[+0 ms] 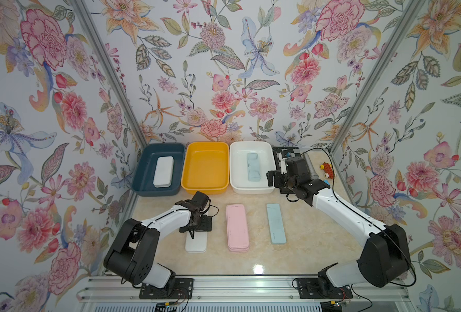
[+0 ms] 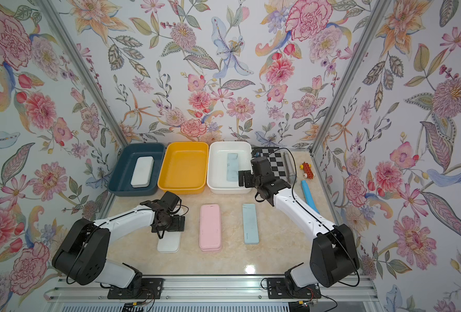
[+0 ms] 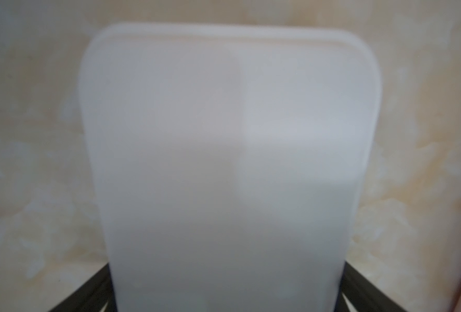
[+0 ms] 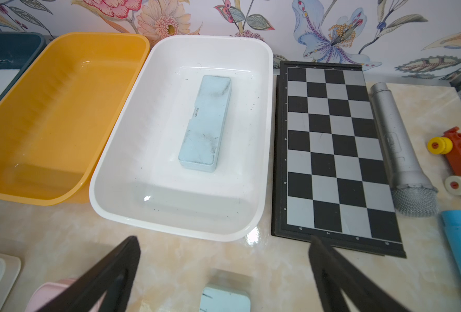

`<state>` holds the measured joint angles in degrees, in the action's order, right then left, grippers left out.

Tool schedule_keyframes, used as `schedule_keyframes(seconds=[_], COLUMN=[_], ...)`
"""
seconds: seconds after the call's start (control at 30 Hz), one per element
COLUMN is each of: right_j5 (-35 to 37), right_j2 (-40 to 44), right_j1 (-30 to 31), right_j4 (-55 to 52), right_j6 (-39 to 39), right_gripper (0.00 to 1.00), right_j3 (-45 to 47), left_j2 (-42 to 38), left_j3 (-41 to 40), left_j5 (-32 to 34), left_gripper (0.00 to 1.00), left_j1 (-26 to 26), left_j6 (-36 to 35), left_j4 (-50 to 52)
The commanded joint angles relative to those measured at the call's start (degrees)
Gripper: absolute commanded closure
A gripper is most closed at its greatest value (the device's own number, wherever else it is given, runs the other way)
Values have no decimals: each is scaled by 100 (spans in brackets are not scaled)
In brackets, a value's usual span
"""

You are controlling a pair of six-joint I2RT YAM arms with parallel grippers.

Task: Place the pencil cases by color into the storage box
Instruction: Pick up the pencil case from the center of the board.

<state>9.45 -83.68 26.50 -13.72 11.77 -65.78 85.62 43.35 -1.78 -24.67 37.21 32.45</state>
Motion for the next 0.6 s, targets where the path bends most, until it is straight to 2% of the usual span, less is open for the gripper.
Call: schedule_keyframes(seconds=[0.0,0.27,0.3,0.37,0.5,0.53,0.57], right_j5=[-7,-128,-126,-119,-124,-128,-132], right_j2=[-37,-43,-37,-16,-22,-22,-19], right_j1=[-18,-47,-46,-48,-44,-53,-61], right_j4=[91,114,126,163,168,179,178], right_j6=[45,17,18,18,10,8,8], right_gripper=[0,0,0,0,0,0,0], right_j3=[80,135,144,175,189,204,226], left_j2=[97,-241,-271,-310,-439,-481,-541], left_j3=[-222,-166,-142,-67,127,206,269], left_j5=[-363,-296,-317,-327,-248,-250,-228], left_gripper=[6,25,30,56,59,68,73], left_j1=[126,94,89,93,75,75,75], left_j6=[-159,-227,-238,-252,-289,-303,-319], left_j4=[-116,-72,-58,-16,119,176,295])
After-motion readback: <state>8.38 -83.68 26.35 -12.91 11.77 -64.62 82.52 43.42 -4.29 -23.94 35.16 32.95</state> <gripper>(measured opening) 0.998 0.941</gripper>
